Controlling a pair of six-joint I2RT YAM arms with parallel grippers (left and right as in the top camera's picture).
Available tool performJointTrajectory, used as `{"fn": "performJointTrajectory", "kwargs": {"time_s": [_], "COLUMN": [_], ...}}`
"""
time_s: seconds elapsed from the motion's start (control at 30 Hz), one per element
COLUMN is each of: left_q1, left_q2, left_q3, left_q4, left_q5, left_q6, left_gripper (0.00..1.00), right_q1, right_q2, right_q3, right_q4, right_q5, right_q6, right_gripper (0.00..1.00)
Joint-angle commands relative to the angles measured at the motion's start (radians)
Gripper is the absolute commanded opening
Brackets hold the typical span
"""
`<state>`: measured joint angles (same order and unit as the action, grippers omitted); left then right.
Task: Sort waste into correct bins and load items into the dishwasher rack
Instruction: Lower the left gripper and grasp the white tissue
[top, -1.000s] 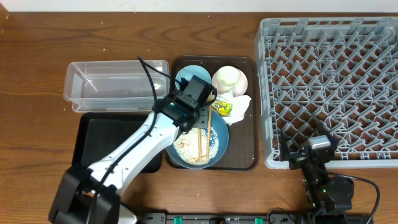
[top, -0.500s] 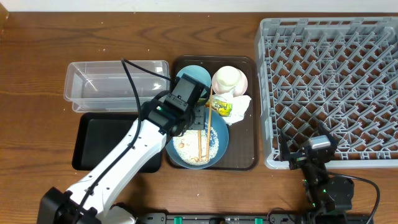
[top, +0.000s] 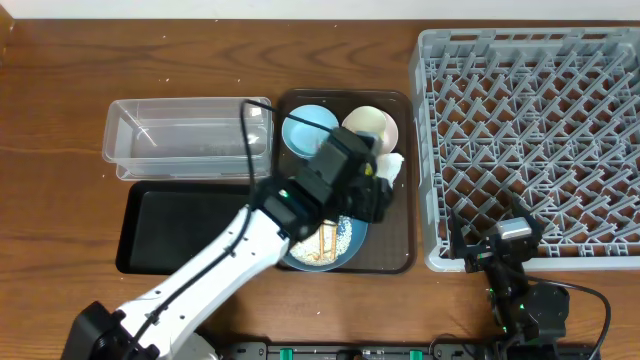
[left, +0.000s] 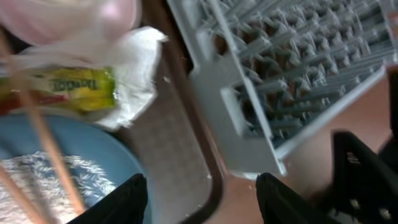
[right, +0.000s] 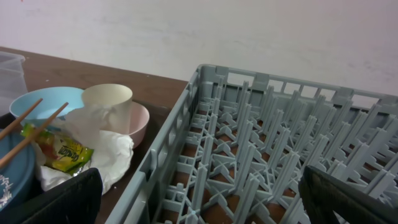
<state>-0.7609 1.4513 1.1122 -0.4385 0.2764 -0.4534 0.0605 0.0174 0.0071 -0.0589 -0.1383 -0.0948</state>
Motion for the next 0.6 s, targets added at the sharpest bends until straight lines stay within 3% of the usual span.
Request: {"fn": "performJointTrajectory", "kwargs": {"time_s": [0.0, 0.23, 0.57], "left_q1": [-0.043, -0.113, -0.143], "left_q2": [0.02, 0.104, 0.296], "left_q3": [0.031, 0.031, 0.031], "left_q4": [0.004, 0.105, 0.297], "left_q5": [-0.084, -0.119, -0.38], "left_q6": [-0.023, 0.017, 0.025], "left_gripper": [0.61, 0.61, 0.61], "right_q1": [0.005, 0.005, 0.005], "right_q2": [-0.003, -0.003, -0.002], "right_q3": [-0.002, -0.002, -0.002], "right_q4": [-0.004, -0.004, -0.004], "right_q5": [-0.001, -0.001, -0.001], "right_q6": [0.011, 0.011, 0.011], "right_gripper": [0.99, 0.99, 0.99]}}
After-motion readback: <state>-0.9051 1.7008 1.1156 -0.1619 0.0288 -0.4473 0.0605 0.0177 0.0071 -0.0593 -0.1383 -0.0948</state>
